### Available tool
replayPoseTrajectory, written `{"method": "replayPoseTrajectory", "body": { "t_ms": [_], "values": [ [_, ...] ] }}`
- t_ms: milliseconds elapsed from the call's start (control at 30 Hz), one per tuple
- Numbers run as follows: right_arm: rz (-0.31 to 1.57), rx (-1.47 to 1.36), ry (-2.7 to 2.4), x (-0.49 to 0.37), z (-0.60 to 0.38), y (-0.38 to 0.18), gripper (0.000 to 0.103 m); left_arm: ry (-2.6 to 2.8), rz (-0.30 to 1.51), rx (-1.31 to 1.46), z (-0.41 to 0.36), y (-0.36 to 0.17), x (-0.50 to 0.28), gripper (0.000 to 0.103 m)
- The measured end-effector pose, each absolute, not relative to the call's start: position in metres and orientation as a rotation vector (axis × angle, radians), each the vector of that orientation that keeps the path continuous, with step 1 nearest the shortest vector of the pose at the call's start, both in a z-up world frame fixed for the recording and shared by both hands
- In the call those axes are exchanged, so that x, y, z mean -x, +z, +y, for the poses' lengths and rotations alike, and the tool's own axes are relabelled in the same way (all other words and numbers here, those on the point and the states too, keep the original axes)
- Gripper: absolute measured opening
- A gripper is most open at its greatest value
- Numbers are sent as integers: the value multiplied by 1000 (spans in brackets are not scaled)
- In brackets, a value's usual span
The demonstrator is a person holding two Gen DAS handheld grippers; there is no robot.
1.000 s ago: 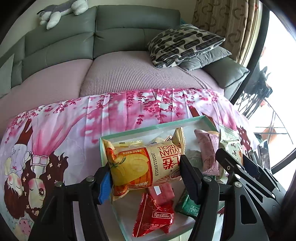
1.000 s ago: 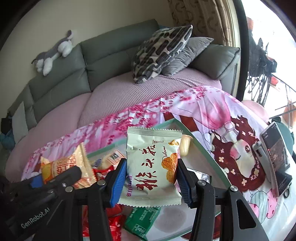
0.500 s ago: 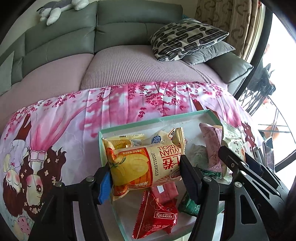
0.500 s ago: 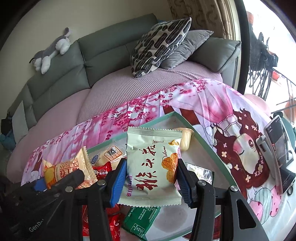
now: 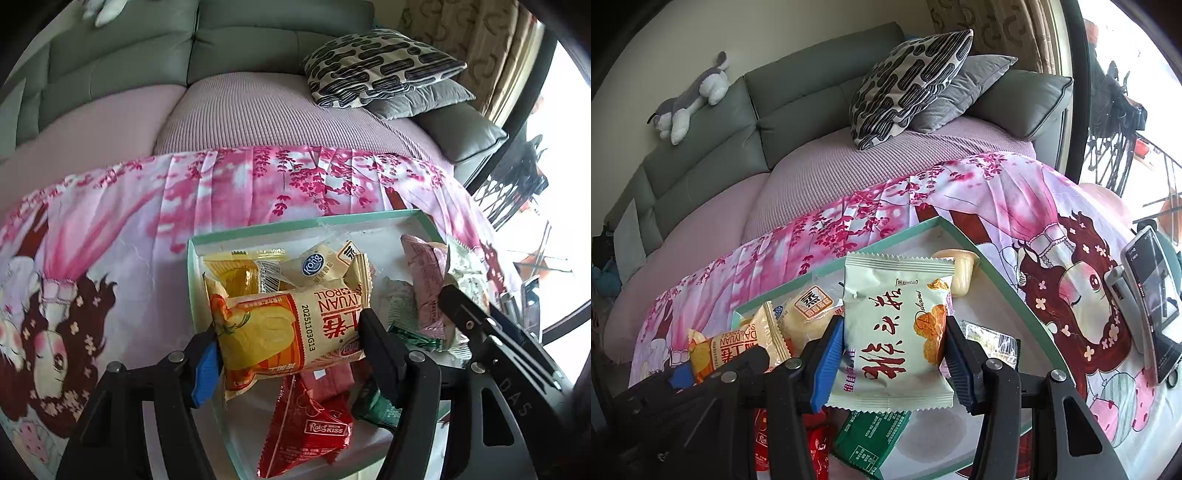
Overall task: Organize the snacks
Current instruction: 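Open left tool to drop the roll packet while right drops the cream packet, then withdraw both open tools from the tray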
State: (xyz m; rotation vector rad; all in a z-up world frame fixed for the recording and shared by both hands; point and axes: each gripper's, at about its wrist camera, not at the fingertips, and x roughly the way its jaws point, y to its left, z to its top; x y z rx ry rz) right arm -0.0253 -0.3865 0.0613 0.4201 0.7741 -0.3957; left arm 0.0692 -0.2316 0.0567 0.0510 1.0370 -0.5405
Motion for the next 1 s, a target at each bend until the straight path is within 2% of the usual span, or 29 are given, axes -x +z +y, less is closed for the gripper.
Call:
{"method": "replayPoseTrajectory", "body": {
  "t_ms": [167,233,767,833,900,967,1000],
  "values": [
    [776,-413,-393,24,-385,61,56,-553,1039,-6,-223,62,-70,73],
    [782,-408,-391,23,-383,61,56,-558,1035,9,-220,65,-70,81],
    [804,-357,-349,15,-368,60,56,-397,990,82,-179,75,-87,83],
    [810,-351,-349,14,-367,59,63,-353,985,68,-175,73,-89,90],
    [816,-335,-355,13,-366,58,78,-304,976,44,-172,71,-91,94],
    [816,-326,-353,12,-364,58,85,-250,973,17,-169,68,-92,94],
    [816,-322,-349,11,-363,58,91,-222,970,5,-166,66,-93,94]
  ]
}}
